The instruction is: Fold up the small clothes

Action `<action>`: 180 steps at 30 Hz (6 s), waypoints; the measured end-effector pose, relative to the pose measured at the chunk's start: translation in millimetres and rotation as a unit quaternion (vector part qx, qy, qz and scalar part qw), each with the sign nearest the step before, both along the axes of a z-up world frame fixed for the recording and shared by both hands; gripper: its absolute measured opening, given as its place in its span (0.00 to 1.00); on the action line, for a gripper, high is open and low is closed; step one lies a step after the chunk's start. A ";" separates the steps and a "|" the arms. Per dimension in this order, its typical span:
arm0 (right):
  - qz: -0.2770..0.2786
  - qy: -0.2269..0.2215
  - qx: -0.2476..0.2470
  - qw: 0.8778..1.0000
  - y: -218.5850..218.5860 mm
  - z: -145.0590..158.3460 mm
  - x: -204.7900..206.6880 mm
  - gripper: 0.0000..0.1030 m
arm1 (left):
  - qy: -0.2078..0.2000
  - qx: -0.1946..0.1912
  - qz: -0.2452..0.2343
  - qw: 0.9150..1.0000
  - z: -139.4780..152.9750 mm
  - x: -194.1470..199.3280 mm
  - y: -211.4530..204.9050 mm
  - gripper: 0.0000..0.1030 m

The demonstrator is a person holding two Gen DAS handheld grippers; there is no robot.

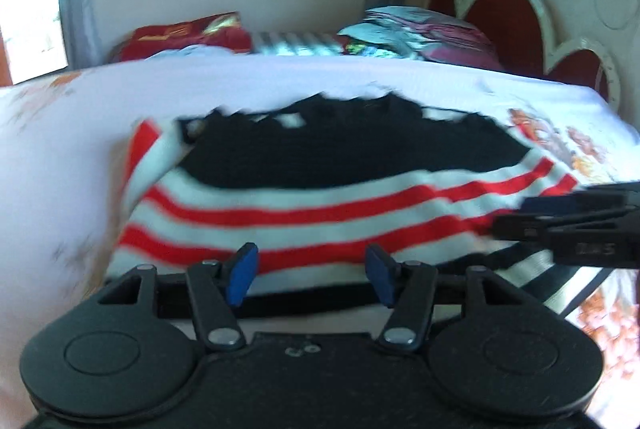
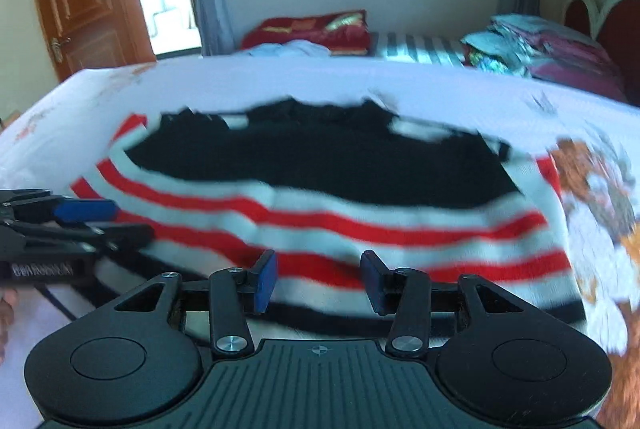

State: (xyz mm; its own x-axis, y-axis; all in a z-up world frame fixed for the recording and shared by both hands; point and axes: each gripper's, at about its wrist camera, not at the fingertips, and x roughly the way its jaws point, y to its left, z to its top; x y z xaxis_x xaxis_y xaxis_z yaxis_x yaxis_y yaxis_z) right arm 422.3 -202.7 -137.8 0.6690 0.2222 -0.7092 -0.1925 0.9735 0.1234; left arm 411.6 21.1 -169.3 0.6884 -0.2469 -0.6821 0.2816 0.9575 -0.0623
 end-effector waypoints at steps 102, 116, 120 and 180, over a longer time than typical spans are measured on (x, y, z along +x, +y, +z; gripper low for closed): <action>-0.112 0.000 0.192 0.975 -185.8 41.2 -28.0 0.75 | -0.072 0.026 -0.205 0.976 15.7 -75.4 -235.5 0.56; -0.056 0.084 0.202 0.974 -139.3 0.7 39.1 0.46 | -0.060 -0.067 -0.009 0.996 50.3 -62.3 -105.5 0.56; -0.050 0.081 0.200 0.975 -137.9 2.5 42.3 0.29 | -0.040 -0.094 0.024 0.995 47.7 -38.6 -97.7 0.56; -0.123 0.029 0.202 0.971 -203.7 38.6 -76.8 0.57 | 0.021 -0.113 -0.042 0.993 30.7 -5.0 -119.3 0.63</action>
State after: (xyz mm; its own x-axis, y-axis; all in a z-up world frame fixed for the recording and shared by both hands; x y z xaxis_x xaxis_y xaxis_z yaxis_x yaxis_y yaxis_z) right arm 345.6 -406.4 -99.2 0.6984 0.3294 -0.6354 0.0584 0.8586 0.5092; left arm 406.7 -98.2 -138.6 0.6316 -0.4515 -0.6303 0.3520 0.8913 -0.2857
